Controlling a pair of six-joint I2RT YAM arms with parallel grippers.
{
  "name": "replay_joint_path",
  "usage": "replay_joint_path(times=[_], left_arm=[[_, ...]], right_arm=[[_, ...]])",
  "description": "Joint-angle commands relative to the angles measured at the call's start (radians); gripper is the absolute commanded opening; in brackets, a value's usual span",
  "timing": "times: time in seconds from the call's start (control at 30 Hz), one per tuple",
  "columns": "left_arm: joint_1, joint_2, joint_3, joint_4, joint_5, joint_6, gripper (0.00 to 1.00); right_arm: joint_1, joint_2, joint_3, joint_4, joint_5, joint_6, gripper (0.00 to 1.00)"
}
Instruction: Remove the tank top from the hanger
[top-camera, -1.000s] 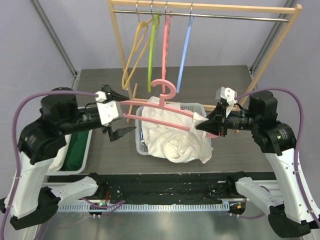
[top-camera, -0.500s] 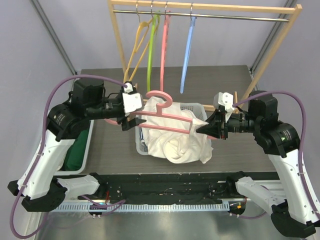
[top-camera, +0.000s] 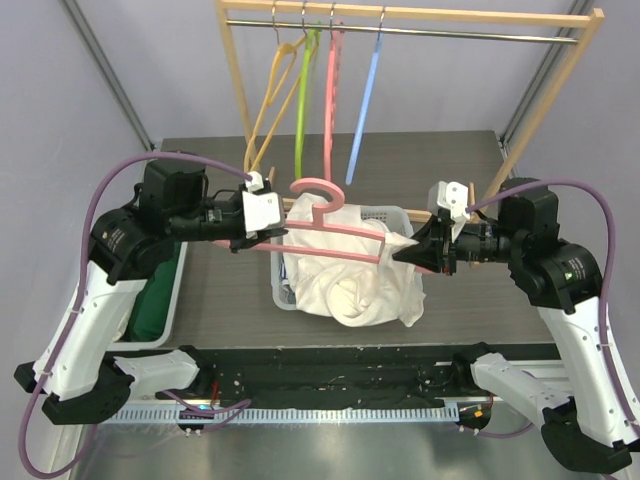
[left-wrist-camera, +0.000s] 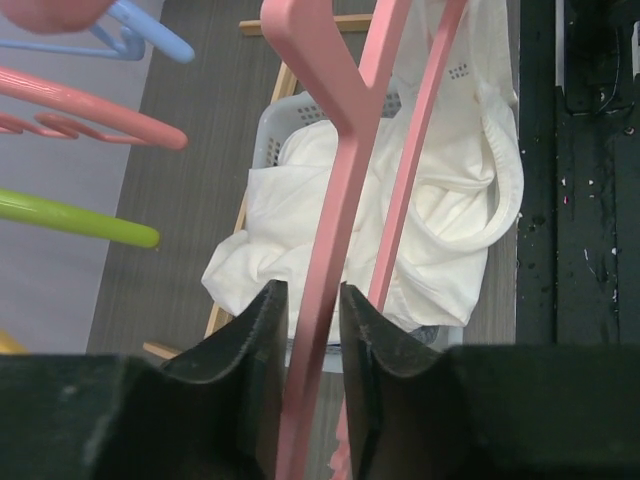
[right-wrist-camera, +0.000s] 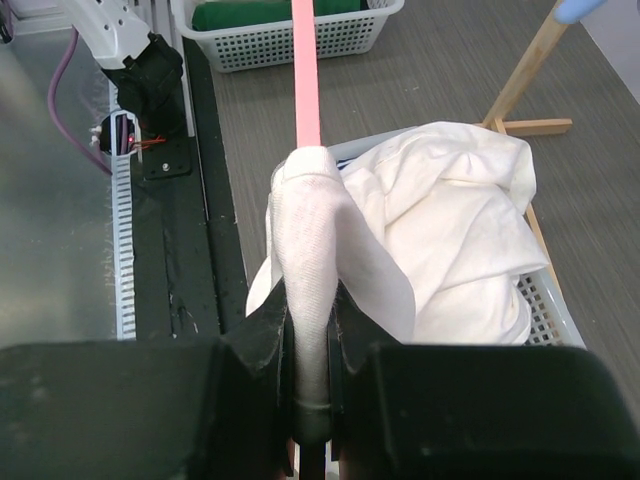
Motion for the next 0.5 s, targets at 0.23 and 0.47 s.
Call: replay_joint_path(times=[0.23, 0.47], left_arm=[[0.004, 0.004, 0.037, 0.044, 0.014, -0.013, 0.00], [0.004, -0.007, 0.036, 0.130, -0.070, -0.035, 0.00]], right_arm=[[0.005, -0.008, -0.081, 0.492, 0.061, 0.106, 0.01], [0.007, 0.050, -0.164, 0.850, 0.073, 0.250, 0.08]])
